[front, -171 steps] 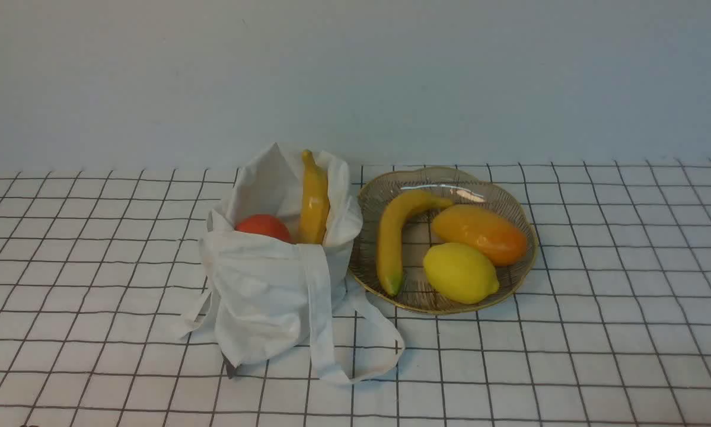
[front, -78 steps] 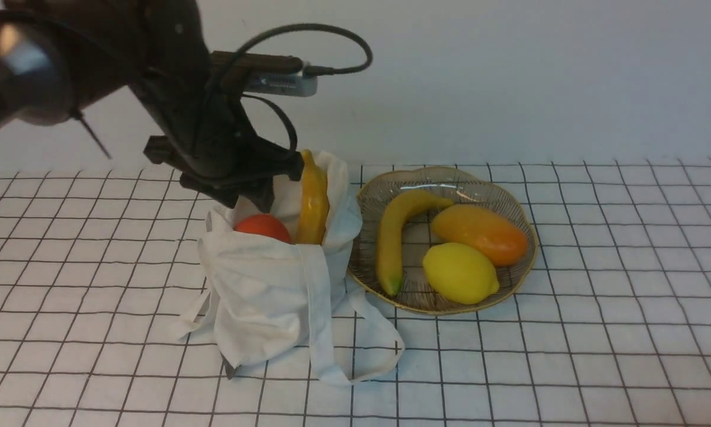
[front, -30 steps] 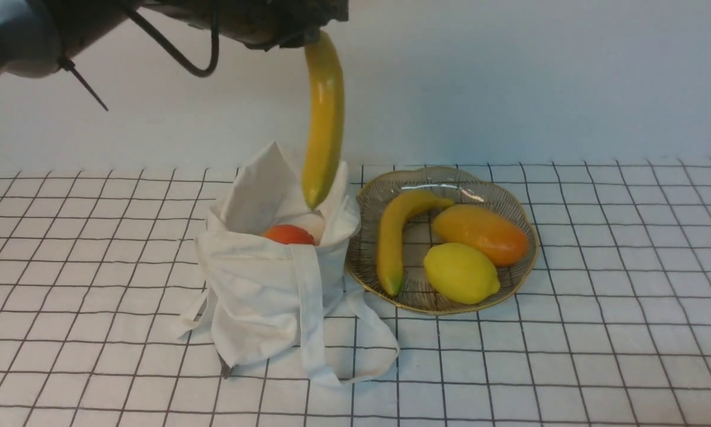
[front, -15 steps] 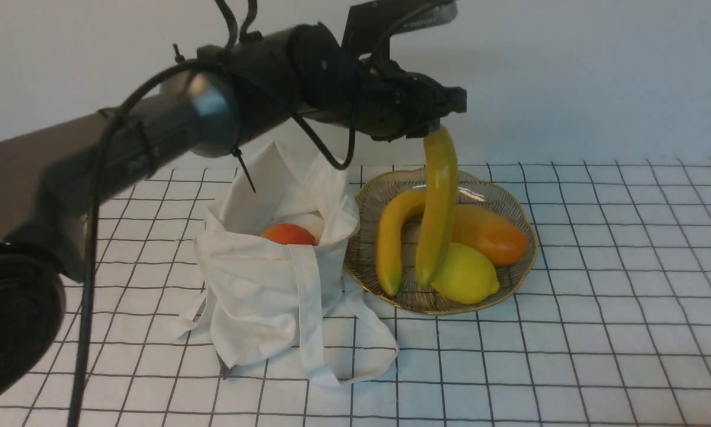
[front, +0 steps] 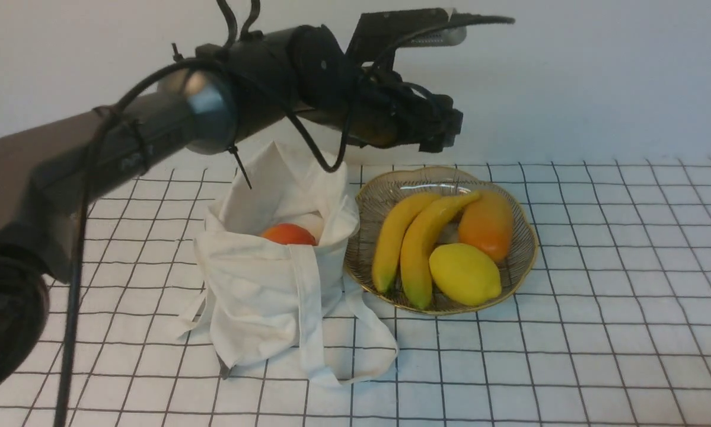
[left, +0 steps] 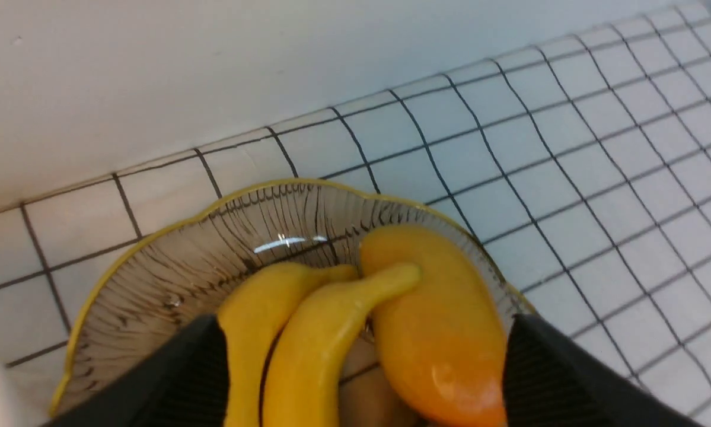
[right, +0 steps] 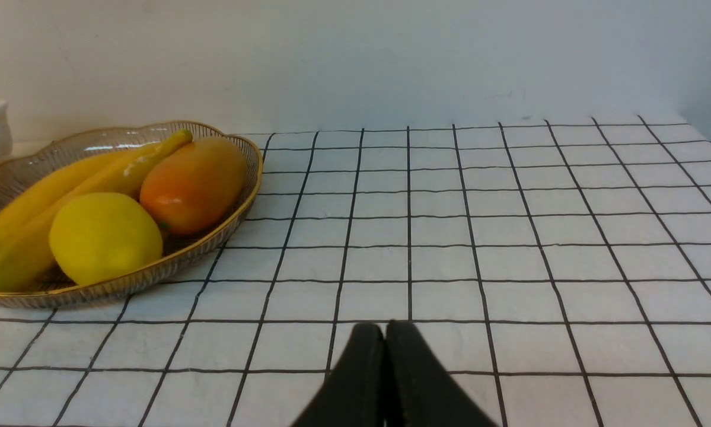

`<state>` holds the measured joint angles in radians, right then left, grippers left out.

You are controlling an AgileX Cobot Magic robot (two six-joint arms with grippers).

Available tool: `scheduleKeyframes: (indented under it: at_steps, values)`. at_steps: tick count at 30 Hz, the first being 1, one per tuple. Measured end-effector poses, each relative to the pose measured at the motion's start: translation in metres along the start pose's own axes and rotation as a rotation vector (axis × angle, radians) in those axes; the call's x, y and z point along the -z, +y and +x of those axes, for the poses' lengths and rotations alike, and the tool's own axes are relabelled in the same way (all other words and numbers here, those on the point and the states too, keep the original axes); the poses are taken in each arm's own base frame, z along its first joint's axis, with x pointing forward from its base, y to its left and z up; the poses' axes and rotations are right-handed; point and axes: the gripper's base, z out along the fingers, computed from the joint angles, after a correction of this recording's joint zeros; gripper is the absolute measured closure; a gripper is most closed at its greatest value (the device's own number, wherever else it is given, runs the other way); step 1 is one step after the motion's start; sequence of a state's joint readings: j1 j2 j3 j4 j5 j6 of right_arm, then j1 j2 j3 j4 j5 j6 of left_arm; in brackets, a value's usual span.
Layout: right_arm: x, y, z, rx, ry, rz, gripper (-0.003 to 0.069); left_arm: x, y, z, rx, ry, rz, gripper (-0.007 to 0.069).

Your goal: Take the fruit out of the bag on the white checkered tablecloth and place them on the plate.

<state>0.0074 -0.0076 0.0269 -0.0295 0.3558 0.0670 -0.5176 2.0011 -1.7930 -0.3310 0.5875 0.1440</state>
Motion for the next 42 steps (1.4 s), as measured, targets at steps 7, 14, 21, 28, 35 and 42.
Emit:
scheduleKeyframes:
  at_steps: [7,14,21,28,35,42]
  values:
    - [0.0,0.0,0.0,0.0,0.0,0.0,0.0674,0.125,0.005,-0.013,-0.217,0.176,-0.164,0.0539]
    - [0.0,0.0,0.0,0.0,0.0,0.0,0.0674,0.236,0.014,-0.011,-0.205,0.176,-0.293,0.063]
    - [0.0,0.0,0.0,0.0,0.0,0.0,0.0674,0.329,-0.007,0.05,-0.16,0.023,-0.262,0.0631]
    - [0.0,0.0,0.0,0.0,0.0,0.0,0.0674,0.31,-0.013,0.149,0.002,-0.28,-0.103,0.0631]
    - [0.0,0.0,0.0,0.0,0.0,0.0,0.0674,0.281,0.007,0.216,0.174,-0.525,-0.132,0.0631]
    - [0.0,0.0,0.0,0.0,0.0,0.0,0.0674,0.258,0.018,0.255,0.221,-0.474,-0.167,0.0631]
